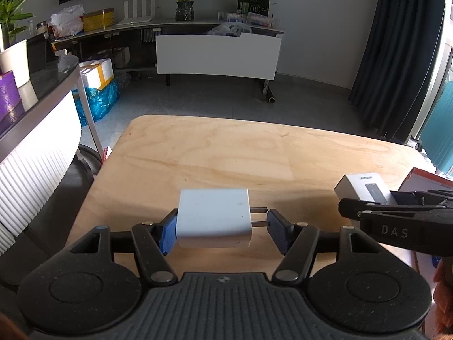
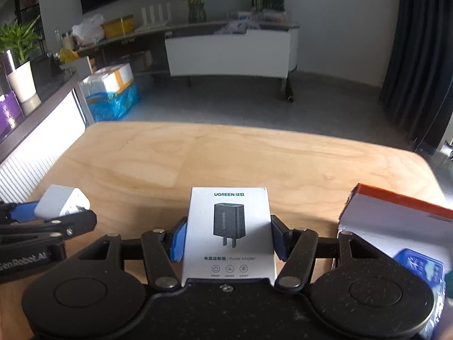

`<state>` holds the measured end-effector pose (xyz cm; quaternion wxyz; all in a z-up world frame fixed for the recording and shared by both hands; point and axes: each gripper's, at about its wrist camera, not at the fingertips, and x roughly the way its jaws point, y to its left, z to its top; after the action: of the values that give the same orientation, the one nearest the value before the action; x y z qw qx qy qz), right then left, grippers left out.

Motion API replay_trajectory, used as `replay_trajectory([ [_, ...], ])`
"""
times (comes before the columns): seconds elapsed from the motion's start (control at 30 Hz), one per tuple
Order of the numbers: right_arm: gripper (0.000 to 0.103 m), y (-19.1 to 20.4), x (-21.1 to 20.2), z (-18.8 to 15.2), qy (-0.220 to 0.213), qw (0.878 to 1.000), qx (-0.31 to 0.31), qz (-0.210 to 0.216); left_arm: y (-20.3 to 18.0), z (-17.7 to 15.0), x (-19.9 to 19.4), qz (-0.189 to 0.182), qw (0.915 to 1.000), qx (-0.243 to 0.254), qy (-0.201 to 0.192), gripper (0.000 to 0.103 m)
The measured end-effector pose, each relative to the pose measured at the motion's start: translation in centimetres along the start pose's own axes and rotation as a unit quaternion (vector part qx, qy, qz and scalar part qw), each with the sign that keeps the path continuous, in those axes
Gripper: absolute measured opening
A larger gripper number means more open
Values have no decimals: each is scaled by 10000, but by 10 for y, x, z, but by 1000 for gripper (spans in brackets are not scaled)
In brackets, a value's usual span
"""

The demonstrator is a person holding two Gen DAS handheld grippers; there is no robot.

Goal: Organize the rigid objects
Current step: 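Carry the white adapter with the left tool while the right tool carries the UGREEN box to the tray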

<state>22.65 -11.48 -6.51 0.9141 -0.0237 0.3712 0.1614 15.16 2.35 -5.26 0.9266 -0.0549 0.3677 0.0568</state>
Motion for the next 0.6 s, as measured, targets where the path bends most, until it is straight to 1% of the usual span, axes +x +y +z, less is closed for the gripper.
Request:
replay_trajectory([
  [0.07,70,2,-12,-2,-108,9998,129,92,2,-1,-6,-17,10000,-49,-23,66],
  [0.17,70,11,-32,-5,-251,9996,59,143,3,-3,-17,-21,9999,-97,-90,66],
  [0.4,70,27,-72,-15,-392,9992,5,93,3,-8,-47,2,9995,-152,-277,66],
  [0.6,70,29,-108,-28,-542,9984,163,6,-1,-22,-75,41,9992,-146,-362,66],
])
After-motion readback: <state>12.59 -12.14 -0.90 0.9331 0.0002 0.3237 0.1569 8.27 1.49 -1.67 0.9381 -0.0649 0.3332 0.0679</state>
